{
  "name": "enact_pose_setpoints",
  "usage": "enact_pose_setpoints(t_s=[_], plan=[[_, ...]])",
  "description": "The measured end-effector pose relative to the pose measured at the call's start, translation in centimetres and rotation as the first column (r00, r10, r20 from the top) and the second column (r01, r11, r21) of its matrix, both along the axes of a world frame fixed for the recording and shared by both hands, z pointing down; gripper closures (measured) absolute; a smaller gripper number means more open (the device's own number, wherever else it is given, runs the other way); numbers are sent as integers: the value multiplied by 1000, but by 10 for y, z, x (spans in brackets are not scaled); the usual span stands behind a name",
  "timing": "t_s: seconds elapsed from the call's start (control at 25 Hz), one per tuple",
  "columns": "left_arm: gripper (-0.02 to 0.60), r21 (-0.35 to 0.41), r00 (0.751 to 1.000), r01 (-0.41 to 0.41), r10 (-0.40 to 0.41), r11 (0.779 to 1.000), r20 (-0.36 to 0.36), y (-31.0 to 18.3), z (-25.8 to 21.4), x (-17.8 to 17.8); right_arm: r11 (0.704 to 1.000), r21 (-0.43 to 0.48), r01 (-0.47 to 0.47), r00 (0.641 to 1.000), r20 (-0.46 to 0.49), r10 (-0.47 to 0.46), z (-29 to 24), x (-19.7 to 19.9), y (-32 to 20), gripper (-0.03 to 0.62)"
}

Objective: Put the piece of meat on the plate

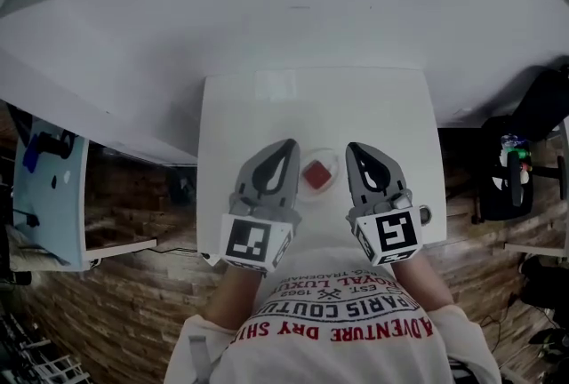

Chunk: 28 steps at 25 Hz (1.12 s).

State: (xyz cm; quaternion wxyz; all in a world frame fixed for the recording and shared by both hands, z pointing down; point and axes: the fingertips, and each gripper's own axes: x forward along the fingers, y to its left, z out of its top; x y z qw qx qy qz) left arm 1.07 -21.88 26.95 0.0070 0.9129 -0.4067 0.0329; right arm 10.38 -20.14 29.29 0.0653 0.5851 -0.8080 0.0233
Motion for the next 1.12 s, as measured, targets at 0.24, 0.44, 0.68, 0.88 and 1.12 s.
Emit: enact_pose_setpoints(t_s=[0.24, 0.44, 0.68, 0.88, 1.12], plan=[[573, 4, 1000, -23, 23, 1000, 2, 7, 2, 7, 999, -41, -12, 999, 32, 13, 10, 5, 3, 582], [573, -4, 1000, -13, 13, 1000, 1, 5, 4, 3, 999, -52, -6, 1000, 19, 7, 13, 0, 2, 582], [572, -17, 1000, -2, 2, 1000, 2, 2, 9, 0, 998, -63, -2, 1000, 24, 4, 17, -3, 0, 582], [573, -26, 1000, 6, -6, 1000, 10, 3, 13, -4, 997, -72, -6, 1000, 23, 8, 19, -5, 1, 582], [572, -29, 1000, 6, -6, 1000, 14, 5, 14, -5, 997, -74, 1, 1000, 17, 1, 19, -9, 3, 582]])
